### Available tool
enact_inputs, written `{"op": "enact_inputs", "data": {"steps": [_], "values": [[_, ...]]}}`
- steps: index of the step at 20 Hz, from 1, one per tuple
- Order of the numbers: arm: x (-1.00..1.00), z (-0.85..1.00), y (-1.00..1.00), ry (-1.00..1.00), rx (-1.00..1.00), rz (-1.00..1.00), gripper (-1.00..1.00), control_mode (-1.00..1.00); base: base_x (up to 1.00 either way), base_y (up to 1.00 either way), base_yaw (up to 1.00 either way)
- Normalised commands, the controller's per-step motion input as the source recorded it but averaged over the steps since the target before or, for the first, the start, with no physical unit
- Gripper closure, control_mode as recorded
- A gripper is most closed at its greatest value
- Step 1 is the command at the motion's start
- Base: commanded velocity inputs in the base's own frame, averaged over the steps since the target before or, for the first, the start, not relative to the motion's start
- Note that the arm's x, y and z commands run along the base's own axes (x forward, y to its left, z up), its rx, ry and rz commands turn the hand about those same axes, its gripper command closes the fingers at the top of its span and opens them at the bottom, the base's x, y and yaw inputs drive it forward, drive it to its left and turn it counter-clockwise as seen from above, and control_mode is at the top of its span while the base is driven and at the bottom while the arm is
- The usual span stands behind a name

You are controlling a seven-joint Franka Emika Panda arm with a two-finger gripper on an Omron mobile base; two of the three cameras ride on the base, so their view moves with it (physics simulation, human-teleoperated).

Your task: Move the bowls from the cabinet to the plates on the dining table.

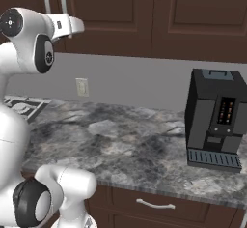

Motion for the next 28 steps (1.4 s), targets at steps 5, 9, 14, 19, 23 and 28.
{"op": "enact_inputs", "data": {"steps": [5,9,14,19,23,28], "values": [[0.28,0.07,0.0,-0.01,0.04,-0.02,-1.0,-1.0,0.0,0.0,0.0],[0.31,0.0,-0.03,0.0,0.12,0.01,-1.0,-1.0,0.0,0.0,0.0],[0.39,0.01,0.0,0.0,0.09,0.02,-1.0,-1.0,0.0,0.0,0.0],[0.41,0.0,0.0,-0.04,0.06,0.01,-1.0,-1.0,0.0,0.0,0.0],[0.37,0.0,0.0,-0.06,0.04,0.02,-1.0,-1.0,0.0,0.0,0.0],[0.38,0.0,0.03,-0.08,0.01,0.01,-1.0,-1.0,0.0,0.0,0.0]]}}
